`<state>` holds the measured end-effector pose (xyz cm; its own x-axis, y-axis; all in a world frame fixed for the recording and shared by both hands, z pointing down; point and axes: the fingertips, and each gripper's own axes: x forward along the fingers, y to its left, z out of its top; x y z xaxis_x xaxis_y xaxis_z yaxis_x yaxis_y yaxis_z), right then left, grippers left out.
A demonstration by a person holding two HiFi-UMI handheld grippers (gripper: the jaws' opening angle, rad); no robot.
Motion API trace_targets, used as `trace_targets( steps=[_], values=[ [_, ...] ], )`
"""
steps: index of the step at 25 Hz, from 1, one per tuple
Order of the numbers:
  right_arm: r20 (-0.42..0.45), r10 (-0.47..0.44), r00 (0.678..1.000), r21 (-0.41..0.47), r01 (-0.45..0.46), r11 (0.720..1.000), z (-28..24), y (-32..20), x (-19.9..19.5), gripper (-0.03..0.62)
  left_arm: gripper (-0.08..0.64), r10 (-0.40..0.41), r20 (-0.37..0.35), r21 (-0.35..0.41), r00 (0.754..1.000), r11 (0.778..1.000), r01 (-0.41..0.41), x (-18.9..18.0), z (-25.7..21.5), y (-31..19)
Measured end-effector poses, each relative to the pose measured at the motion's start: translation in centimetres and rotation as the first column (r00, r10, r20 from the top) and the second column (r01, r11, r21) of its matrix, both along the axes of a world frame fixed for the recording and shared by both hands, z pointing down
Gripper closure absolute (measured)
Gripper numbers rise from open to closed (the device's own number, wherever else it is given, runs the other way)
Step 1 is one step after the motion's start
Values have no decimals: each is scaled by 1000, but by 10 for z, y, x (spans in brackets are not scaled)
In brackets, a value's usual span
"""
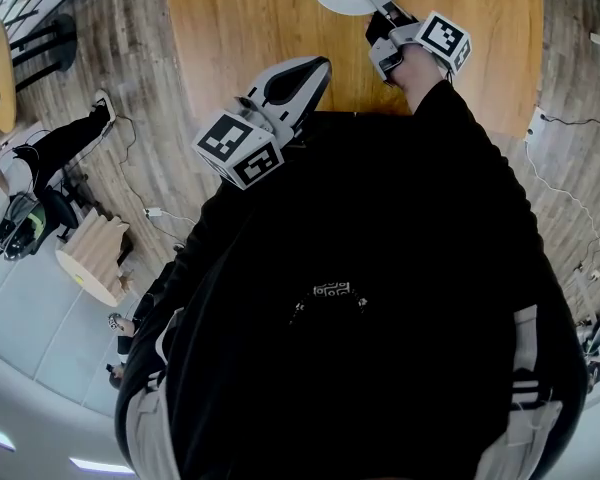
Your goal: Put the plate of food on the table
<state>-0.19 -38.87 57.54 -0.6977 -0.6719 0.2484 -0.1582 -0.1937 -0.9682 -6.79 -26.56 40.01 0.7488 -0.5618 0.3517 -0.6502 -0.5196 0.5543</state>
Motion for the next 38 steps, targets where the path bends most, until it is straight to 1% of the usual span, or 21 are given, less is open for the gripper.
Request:
trace_targets(
  steps=[2,4,6,10,14,21,25,30,38],
  values=[
    [-1,-4,1000,-2,4,1000,2,-14,0,558,554,-6,2,-3,1000,1000,6,-1,-1,-6],
    [1,10,1000,-37,-10,999,15,-18,5,558,554,-11,6,-4,1000,1000,11,-1,0,-9],
    [-4,24,1000,-76,-24,997,32,-17,8,558,554,-20,9,-6,1000,1000,20,-2,1,-10],
    [-16,20,1000,-134,-22,991,62,-8,2,558,554,-42,13,-17,999,999,42,-12,4,-15],
    [-25,26,999,-185,-30,982,90,-1,1,558,554,-47,19,-19,999,999,47,-16,6,-19],
    [-29,28,999,-187,-33,982,109,1,5,558,554,-60,22,-34,998,998,61,-18,10,-16],
    [-28,21,999,-205,-26,978,120,1,5,558,554,-75,22,-48,997,996,76,-18,13,-17],
    [-37,22,999,-224,-30,974,129,6,12,558,554,-112,11,-22,994,993,112,-19,5,-21],
    [-119,-14,993,-231,-14,973,140,14,18,555,554,-119,-20,-35,993,992,118,-18,9,-16]
  ],
)
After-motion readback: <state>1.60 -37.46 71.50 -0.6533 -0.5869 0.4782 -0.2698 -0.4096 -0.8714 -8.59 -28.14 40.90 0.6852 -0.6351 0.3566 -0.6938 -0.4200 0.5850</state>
